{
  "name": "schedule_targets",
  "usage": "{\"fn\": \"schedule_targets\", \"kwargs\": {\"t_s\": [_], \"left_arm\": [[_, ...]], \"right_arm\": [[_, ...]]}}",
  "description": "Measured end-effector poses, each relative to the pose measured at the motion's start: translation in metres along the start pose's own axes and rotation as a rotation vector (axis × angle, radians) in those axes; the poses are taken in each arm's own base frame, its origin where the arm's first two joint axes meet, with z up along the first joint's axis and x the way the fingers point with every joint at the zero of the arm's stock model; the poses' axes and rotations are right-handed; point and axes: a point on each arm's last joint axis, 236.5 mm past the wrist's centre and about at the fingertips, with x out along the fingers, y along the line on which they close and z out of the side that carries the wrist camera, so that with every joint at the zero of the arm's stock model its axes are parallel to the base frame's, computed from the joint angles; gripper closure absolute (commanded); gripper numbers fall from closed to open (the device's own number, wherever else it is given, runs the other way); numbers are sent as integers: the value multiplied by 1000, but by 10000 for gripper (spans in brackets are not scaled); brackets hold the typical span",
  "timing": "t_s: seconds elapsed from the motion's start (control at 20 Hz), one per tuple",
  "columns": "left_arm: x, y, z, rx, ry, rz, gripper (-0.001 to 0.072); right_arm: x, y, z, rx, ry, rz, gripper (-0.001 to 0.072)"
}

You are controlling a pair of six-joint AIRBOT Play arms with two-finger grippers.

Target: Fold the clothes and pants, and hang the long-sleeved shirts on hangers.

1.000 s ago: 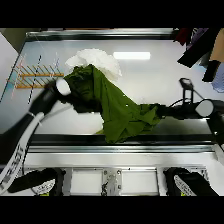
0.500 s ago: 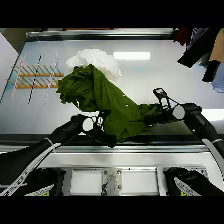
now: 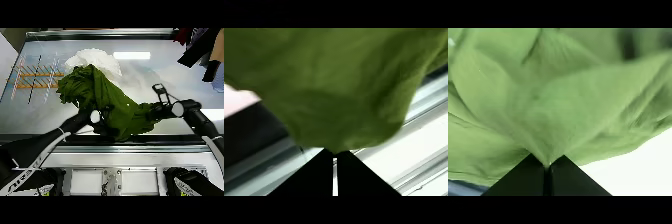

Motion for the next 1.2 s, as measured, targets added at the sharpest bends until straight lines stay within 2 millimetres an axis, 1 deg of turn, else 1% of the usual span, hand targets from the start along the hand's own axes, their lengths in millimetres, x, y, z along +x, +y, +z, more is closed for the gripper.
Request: {"fn": "schedule_targets", "kwargs": {"t_s": [0.05,0.1,0.15,0.2,0.25,0.3,0.35,0.45,0.55,0.6,0.65,0.75,0.85,0.9,1.0,1.05,1.15,1.2], "left_arm": [[-25,-1,18,0,-55,-11,690],[-55,-3,37,2,-126,-24,690],[-94,-7,56,10,-217,-44,690],[-137,-14,73,23,-320,-62,690],[-185,-23,86,43,-431,-84,690],[-231,-33,92,67,-537,-102,690],[-280,-45,93,96,-652,-121,690],[-358,-67,83,154,-838,-152,690],[-418,-87,63,210,-983,-181,690],[-440,-96,53,237,-1039,-191,690],[-458,-103,45,257,-1083,-199,690],[-485,-113,34,289,-1147,-212,690],[-500,-119,30,306,-1181,-217,690],[-503,-121,31,310,-1187,-219,690],[-499,-126,36,318,-1167,-229,690],[-492,-132,40,325,-1143,-245,690],[-468,-149,49,354,-1068,-279,690],[-450,-161,55,373,-1019,-297,690]], "right_arm": [[-20,-3,19,-12,-58,-16,698],[-46,-4,39,-21,-128,-27,698],[-74,-4,59,-30,-200,-37,698],[-109,-3,81,-40,-289,-48,698],[-143,-1,98,-47,-372,-54,698],[-177,2,112,-53,-453,-58,698],[-213,7,124,-53,-537,-50,698],[-272,18,137,-47,-671,-26,698],[-310,32,140,-43,-758,26,698],[-323,39,140,-43,-786,54,698],[-331,45,140,-42,-805,77,698],[-341,54,141,-38,-826,117,698],[-344,58,142,-33,-831,139,698],[-343,58,143,-33,-828,143,698],[-336,55,148,-31,-815,131,697],[-330,50,150,-30,-803,112,698],[-313,35,157,-31,-768,48,698],[-303,24,160,-32,-748,4,698]]}}
